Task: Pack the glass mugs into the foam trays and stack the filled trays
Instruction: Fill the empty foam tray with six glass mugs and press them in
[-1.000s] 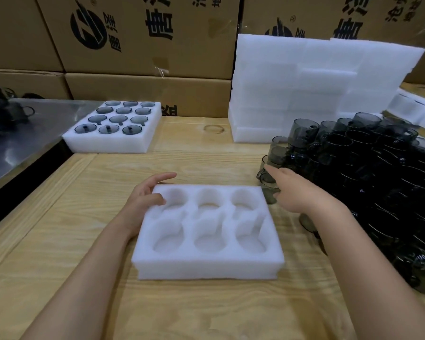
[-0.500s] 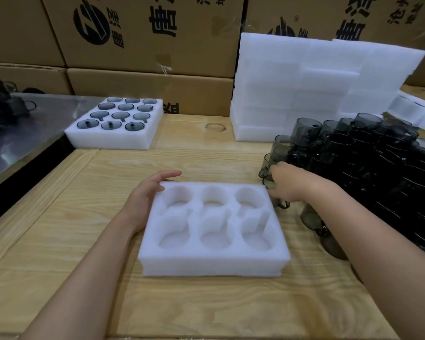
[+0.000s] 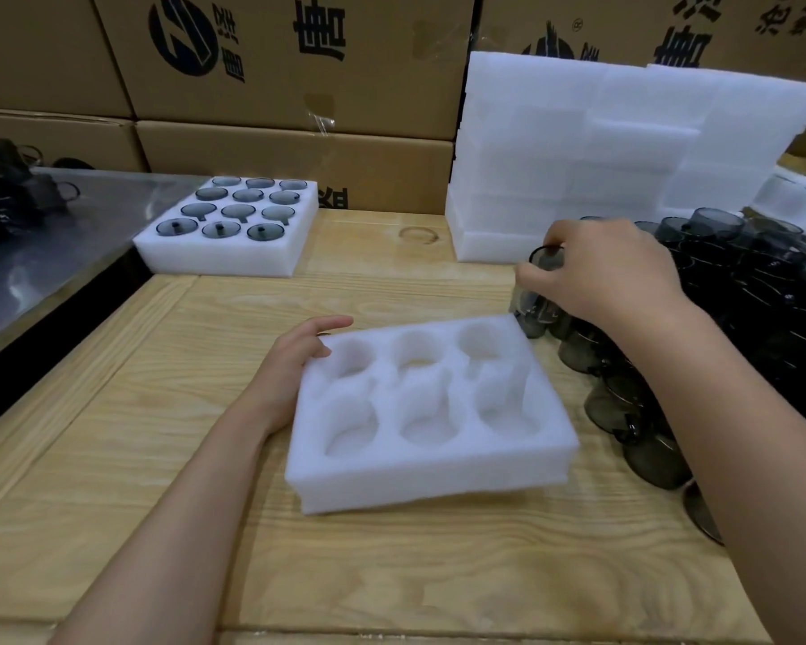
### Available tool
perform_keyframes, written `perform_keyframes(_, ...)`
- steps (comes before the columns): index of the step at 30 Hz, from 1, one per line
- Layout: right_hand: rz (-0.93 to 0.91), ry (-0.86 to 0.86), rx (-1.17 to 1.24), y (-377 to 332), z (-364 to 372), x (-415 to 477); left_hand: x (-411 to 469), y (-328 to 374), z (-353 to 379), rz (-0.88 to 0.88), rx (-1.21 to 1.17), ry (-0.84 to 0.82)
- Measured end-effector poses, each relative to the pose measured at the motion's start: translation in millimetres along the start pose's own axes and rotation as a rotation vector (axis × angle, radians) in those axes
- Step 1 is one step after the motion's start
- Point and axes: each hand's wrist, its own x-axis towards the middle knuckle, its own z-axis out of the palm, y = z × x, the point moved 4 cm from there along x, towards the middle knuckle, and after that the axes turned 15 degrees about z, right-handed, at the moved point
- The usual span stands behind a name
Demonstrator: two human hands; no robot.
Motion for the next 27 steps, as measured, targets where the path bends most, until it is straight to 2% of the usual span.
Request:
perform_keyframes(3,-0.036,-0.136,0.17,-8.6,6.7,-8.6,0.4,-1.1,1.6,0.01,0.033,-0.018)
perform_keyframes(6,-0.068,-0.3,0.182,-20.6,33.0,-22.5,0.3,-2.6,1.1,0.014,0.07,-0.034)
perform_keyframes(9,-0.015,-0.357,0.192,-20.4,51.7,-26.6,0.3,-3.7,-0.1,0.016,0.088,-0.044)
perform_keyframes(21,-0.047,-0.304,-0.008,-16.2,72.3,-25.5,-0.1,-3.7,0.3,0.038,0.123,-0.079)
perform_keyframes(27,-0.252,-0.146,-0.081,-16.4,81.9,-39.6,0.4,-4.1,0.4,0.033,0.134,-0.075)
